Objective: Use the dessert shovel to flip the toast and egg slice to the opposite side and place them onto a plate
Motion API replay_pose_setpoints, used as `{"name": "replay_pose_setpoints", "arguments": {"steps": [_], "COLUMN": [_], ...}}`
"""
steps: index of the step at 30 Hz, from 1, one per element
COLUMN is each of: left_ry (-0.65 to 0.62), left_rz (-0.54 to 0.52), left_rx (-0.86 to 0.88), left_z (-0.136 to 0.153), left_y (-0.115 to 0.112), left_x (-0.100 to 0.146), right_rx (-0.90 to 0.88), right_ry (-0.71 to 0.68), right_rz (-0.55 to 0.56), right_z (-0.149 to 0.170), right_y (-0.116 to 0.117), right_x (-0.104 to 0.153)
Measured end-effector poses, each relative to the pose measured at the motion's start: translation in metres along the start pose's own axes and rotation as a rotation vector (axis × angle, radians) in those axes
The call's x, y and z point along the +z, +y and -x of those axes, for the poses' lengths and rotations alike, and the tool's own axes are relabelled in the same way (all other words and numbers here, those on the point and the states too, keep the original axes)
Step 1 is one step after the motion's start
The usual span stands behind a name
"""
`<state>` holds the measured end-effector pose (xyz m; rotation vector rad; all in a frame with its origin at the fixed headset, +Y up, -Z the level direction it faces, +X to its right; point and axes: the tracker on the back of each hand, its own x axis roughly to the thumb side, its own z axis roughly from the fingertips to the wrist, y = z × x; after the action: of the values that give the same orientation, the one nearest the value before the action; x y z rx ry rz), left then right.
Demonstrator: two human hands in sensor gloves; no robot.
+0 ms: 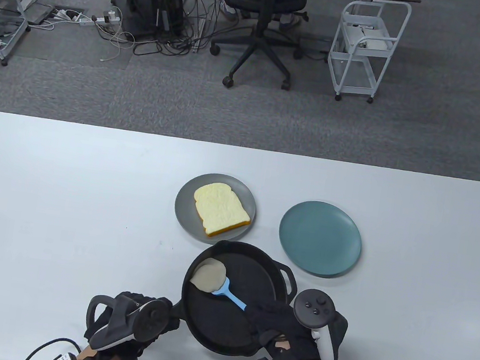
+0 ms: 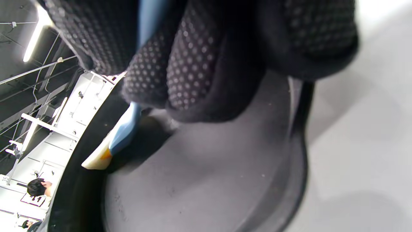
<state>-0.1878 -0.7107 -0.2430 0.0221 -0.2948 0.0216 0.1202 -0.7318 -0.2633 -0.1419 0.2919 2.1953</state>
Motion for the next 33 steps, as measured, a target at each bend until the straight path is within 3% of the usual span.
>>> {"name": "replay_pose_setpoints", "arguments": {"steps": [12, 21, 29, 33], "left_ry": [0.048, 0.044, 0.027, 0.018], "left_rz": [0.036, 0.14, 0.155, 0.162], "left_rx": [0.069, 0.12, 0.107, 0.106], "left_z": [0.025, 0.028, 0.026, 0.025], "left_y": [0.003, -0.004, -0.005, -0.005], "left_x": [-0.006, -0.011, -0.011, -0.011], "right_rx": [-0.129, -0.241, -0.325, -0.33], "right_ry": [-0.045, -0.053, 0.024, 0.073], "right_rz": [0.056, 0.222, 0.397, 0.421], "right_z": [0.007, 0.017, 0.037, 0.048], "right_y": [-0.025, -0.06, -0.086, -0.091], "right_x": [0.002, 0.008, 0.011, 0.006]}}
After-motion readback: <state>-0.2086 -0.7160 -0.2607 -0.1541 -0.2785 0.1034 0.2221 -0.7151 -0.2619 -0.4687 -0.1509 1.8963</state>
